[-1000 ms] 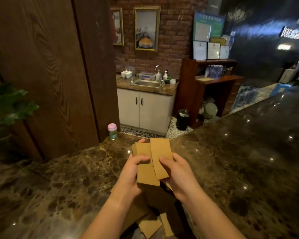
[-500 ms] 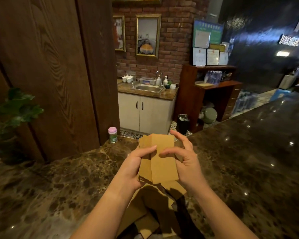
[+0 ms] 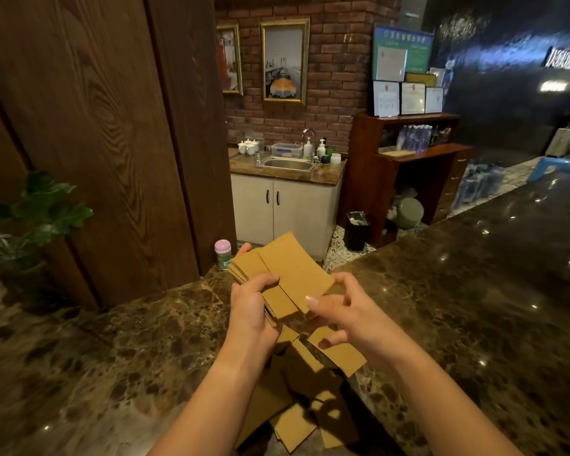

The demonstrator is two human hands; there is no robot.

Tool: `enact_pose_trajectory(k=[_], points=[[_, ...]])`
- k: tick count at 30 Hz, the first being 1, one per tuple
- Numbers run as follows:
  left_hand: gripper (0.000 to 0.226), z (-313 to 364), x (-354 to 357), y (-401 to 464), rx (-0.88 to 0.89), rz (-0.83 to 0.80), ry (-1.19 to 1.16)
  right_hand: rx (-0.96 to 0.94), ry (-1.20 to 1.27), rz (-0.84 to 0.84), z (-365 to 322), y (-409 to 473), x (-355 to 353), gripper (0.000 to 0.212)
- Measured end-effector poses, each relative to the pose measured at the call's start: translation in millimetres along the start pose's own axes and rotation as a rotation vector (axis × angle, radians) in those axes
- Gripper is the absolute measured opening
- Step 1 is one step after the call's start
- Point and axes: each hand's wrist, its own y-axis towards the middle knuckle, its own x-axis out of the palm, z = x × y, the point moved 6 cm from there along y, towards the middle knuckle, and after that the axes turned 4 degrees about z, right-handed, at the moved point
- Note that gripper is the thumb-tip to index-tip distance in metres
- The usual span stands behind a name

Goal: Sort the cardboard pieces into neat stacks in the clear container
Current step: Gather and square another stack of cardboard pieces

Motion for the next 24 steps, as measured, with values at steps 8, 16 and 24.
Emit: enact_pose_trajectory(k=[8, 16, 24], points=[[0.065, 7, -3, 4, -0.019, -0.052, 0.017, -0.049, 0.410, 0.266, -10, 15, -31, 0.015], [0.058, -2, -1, 3, -0.078, -0.106, -0.082, -0.026, 0.307, 0.193, -6, 16, -17, 0.023], [0.050, -30, 4, -9, -0.500, -0.357, 0.196, -0.313, -0.377, -0.112, -44, 20, -5, 0.032]])
